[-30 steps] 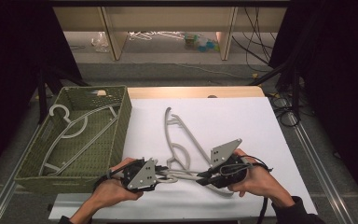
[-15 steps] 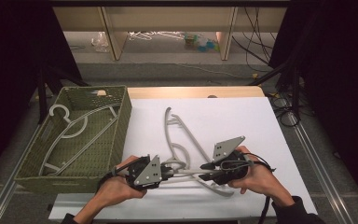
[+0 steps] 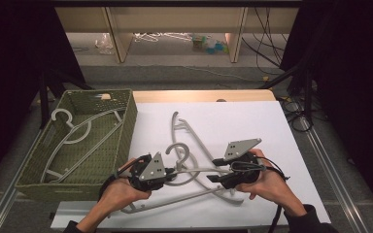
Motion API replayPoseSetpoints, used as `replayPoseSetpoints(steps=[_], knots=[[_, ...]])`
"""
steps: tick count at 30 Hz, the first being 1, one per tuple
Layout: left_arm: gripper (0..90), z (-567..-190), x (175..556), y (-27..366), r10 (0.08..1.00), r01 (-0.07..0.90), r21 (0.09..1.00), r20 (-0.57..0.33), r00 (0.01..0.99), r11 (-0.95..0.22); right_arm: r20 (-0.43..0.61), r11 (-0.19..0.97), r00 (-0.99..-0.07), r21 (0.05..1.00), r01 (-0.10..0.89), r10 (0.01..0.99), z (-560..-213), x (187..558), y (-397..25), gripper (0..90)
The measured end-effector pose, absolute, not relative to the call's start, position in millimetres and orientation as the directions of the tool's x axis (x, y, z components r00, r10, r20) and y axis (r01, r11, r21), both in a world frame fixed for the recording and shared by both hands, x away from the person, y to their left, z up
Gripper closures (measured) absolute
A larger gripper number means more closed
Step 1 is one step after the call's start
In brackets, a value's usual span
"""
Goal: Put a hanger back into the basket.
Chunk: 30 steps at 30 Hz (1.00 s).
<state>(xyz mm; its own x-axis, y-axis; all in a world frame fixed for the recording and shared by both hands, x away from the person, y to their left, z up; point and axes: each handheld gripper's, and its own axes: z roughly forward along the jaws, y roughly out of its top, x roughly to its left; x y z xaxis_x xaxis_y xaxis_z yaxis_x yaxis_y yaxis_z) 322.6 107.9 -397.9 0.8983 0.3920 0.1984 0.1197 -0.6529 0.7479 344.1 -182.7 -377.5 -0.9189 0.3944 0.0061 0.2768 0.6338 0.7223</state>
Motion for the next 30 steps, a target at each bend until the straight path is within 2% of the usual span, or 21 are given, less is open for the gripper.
replayPoseSetpoints(steps=[9,14,17,30], knots=[[80.4,-385,328,123,0.470,0.185,0.755,0.180,0.864,-0.629,-0.012,0.557,-0.902,0.790,0.256,0.431,-371,332,-181,42.3],[80.4,-380,330,132,0.490,0.198,0.774,0.162,0.857,-0.602,-0.011,0.551,-0.909,0.798,0.243,0.417,-372,325,-179,40.0],[80.4,-374,331,138,0.504,0.207,0.780,0.156,0.850,-0.591,-0.003,0.539,-0.912,0.808,0.240,0.410,-375,323,-179,35.1],[80.4,-348,329,166,0.598,0.250,0.840,0.106,0.795,-0.482,0.037,0.522,-0.914,0.812,0.263,0.403,-386,314,-184,31.8]])
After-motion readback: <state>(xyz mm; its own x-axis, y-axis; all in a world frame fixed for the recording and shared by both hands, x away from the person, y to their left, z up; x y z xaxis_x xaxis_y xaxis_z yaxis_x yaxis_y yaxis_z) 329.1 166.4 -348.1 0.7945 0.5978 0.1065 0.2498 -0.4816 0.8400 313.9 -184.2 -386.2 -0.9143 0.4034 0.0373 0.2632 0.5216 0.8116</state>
